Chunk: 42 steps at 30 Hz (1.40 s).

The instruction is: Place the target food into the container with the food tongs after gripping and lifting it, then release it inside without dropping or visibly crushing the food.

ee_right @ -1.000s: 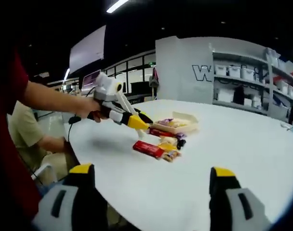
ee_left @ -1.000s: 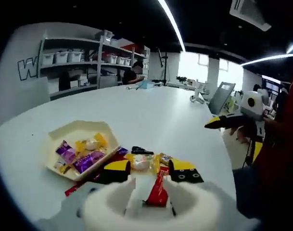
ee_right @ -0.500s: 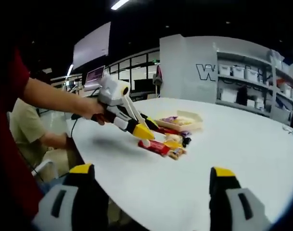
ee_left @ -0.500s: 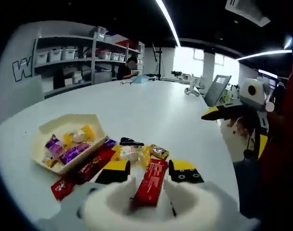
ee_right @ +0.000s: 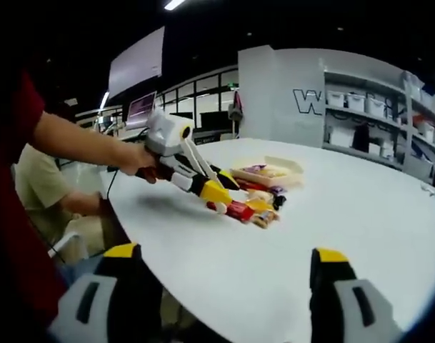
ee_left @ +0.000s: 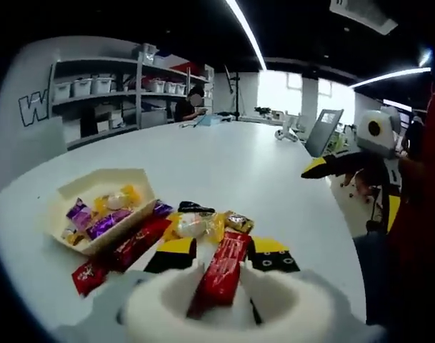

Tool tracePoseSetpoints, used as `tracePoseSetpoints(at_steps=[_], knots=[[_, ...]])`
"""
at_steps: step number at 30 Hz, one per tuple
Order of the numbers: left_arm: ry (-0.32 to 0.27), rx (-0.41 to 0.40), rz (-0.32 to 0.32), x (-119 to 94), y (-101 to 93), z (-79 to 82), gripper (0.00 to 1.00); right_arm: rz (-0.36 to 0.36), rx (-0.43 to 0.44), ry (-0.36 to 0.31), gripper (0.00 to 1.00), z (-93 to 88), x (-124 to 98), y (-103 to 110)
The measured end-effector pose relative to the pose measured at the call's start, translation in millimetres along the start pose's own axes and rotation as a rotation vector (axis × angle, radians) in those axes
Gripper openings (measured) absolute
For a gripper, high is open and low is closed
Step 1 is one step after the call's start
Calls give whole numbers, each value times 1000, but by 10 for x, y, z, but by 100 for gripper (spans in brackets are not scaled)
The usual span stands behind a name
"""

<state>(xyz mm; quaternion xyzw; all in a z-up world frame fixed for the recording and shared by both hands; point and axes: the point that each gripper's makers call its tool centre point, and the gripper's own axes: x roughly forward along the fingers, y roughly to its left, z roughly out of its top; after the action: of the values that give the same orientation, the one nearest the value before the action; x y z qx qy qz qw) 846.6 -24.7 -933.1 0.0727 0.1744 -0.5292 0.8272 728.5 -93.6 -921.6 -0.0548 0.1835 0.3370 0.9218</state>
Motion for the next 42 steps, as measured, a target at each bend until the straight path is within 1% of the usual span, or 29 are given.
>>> tracePoseSetpoints(at_steps=[2, 3, 4, 5, 7, 8, 9, 10, 12, 13, 15, 17, 19, 22, 24, 25, 26, 27, 28, 30, 31, 32, 33, 35, 38, 39, 40, 41, 42], knots=[[-31, -101, 13, -22, 32, 8, 27, 9, -7, 9, 97, -12, 13, 24], [-43, -180, 5, -36, 25, 11, 26, 12, -14, 13, 97, -20, 20, 27], [-58, -212, -4, -45, 15, 30, 26, 12, -14, 14, 97, -23, 24, 25], [-96, -241, 1, -70, 29, 80, 26, 13, -11, 13, 97, -22, 28, 21], [-128, -273, -9, -109, 20, 134, 26, 16, -5, 11, 97, -17, 32, 24], [-162, -295, -25, -130, 9, 196, 26, 17, -6, 10, 97, -12, 32, 24], [-220, -348, -49, -172, -1, 301, 26, 17, -7, 9, 96, -11, 34, 25], [-250, -391, -74, -207, -20, 367, 26, 19, -7, 8, 96, -12, 36, 27], [-312, -439, -100, -285, -21, 499, 26, 23, -4, 7, 96, -21, 46, 32], [-311, -424, -95, -310, -10, 506, 26, 26, -4, 7, 96, -24, 50, 38], [-306, -386, -59, -347, 38, 503, 26, 33, -3, 9, 96, -33, 59, 54], [-310, -405, -57, -388, 82, 499, 26, 39, -6, 12, 96, -36, 68, 66], [-307, -399, -38, -424, 133, 487, 26, 43, -9, 13, 96, -36, 75, 74], [-313, -420, -29, -471, 190, 486, 27, 47, -6, 9, 95, -29, 71, 76], [-312, -419, -19, -479, 213, 485, 27, 46, -4, 9, 95, -34, 66, 67], [-286, -381, -1, -472, 228, 441, 27, 45, -1, 8, 95, -37, 64, 61], [-239, -320, 33, -445, 255, 356, 27, 45, 0, 8, 95, -38, 63, 59], [-216, -300, 53, -417, 267, 309, 28, 45, 1, 8, 95, -38, 62, 58], [-181, -284, 59, -367, 237, 250, 28, 43, 2, 8, 95, -37, 62, 54], [-157, -256, 41, -286, 172, 207, 29, 43, 2, 10, 96, -41, 63, 53], [-144, -217, 22, -244, 123, 191, 29, 43, 1, 10, 96, -40, 62, 54], [-139, -159, 0, -188, 46, 189, 29, 42, -1, 9, 96, -37, 58, 54], [-132, -139, -12, -160, 4, 180, 29, 42, 0, 9, 96, -36, 53, 54], [-114, -130, -28, -74, -70, 138, 30, 39, 3, 10, 96, -41, 44, 42], [-70, -83, -18, -27, -32, 8, 30, 31, -1, 18, 96, -58, 35, 12], [-73, -96, -25, -23, -25, -9, 30, 29, 0, 18, 96, -59, 31, 4], [-97, -167, -53, -23, -63, 14, 30, 28, 4, 17, 96, -57, 24, -6], [-93, -167, -42, -30, -50, -1, 29, 26, 5, 16, 95, -59, 20, -11], [-93, -113, -37, -38, -45, -1, 29, 23, 5, 19, 95, -66, 19, -20]])
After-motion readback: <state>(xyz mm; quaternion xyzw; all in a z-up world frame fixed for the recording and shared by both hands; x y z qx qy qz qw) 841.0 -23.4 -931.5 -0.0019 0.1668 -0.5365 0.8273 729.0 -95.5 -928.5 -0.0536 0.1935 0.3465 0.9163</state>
